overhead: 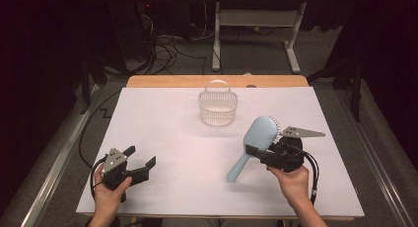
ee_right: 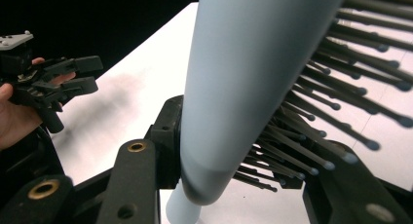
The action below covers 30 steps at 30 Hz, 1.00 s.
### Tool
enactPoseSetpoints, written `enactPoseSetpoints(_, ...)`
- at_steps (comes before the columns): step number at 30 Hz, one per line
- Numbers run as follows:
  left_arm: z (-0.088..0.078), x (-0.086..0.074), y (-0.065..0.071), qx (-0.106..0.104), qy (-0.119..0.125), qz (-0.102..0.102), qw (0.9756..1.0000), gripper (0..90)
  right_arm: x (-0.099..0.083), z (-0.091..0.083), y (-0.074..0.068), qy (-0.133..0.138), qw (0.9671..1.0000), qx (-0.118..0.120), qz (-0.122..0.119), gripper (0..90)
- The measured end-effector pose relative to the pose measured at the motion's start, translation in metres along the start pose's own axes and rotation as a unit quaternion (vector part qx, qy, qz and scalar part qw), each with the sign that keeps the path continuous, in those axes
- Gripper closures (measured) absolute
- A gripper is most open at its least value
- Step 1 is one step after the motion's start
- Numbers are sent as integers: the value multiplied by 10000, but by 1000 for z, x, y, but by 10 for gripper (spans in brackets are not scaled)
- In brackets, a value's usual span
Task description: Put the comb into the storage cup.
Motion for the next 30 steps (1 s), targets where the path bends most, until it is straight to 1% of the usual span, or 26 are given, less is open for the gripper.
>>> enactPoseSetpoints(2,0,0,-2,52,15,13,10000,156,1,1,0,17,10000,-2,3,559)
enactPoseSetpoints(6,-1,-2,-7,137,40,-63,9999,156,5,3,1,36,10000,44,48,559)
enactPoseSetpoints(11,1,-5,-9,156,26,-132,9998,156,10,5,3,19,10000,19,3,558)
enactPoseSetpoints(15,1,-6,-9,163,22,-111,9998,156,16,5,7,27,10000,-29,19,558)
enactPoseSetpoints(19,2,-6,-9,155,25,-146,9998,156,21,6,11,-22,10000,-75,37,558)
enactPoseSetpoints(22,1,-7,-8,126,55,-152,9998,156,28,6,12,13,10000,-63,50,556)
enactPoseSetpoints(27,2,-9,-6,69,38,-217,9997,156,43,5,13,109,9999,-53,66,555)
enactPoseSetpoints(30,2,-9,-7,76,28,-205,9998,156,51,4,13,157,9998,-88,58,555)
Point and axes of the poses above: each handheld gripper's, and its own axes: z roughly forward along the jaws, x roughly out of its top, y roughly to its right, the point moved 7 cm from there along z, roughly forward along the jaws, and after that the axes turned 2 degrees about z, right-handed, at the moved point
